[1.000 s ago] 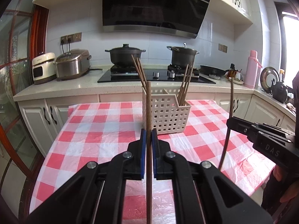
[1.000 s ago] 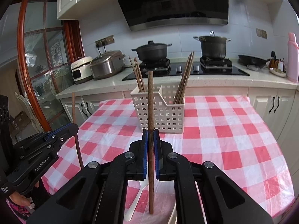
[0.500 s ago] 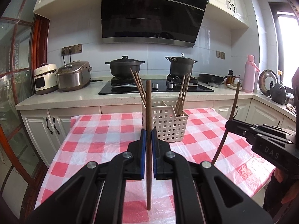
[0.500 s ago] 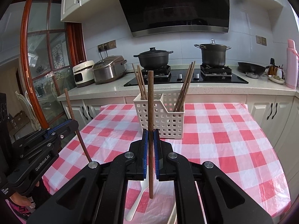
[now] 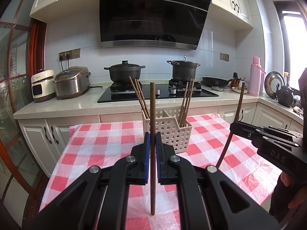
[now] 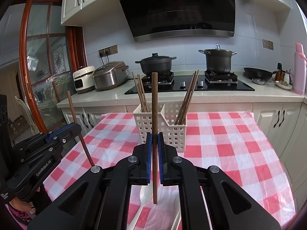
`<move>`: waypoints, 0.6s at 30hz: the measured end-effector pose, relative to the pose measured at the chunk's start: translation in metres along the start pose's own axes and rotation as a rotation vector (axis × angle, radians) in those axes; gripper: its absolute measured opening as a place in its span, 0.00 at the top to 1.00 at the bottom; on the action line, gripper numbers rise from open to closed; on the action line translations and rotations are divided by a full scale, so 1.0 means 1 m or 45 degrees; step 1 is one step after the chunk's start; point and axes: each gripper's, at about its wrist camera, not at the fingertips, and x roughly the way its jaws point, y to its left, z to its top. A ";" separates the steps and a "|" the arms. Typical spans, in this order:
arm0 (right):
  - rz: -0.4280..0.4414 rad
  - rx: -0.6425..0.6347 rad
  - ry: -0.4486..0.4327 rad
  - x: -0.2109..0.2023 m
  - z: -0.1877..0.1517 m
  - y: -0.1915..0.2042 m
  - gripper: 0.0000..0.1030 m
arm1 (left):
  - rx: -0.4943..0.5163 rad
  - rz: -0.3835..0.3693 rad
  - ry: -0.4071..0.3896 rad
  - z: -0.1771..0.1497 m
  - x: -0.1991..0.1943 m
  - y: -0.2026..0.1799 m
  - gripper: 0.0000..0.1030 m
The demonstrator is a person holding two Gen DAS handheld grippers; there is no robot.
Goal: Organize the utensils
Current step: 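Lift both held chopsticks upright and carry them toward the caddy, then lower the chopsticks into the caddy with both tools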
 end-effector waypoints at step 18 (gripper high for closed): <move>0.017 -0.056 -0.069 0.027 0.046 -0.004 0.93 | 0.008 -0.086 -0.023 0.056 0.040 -0.004 0.94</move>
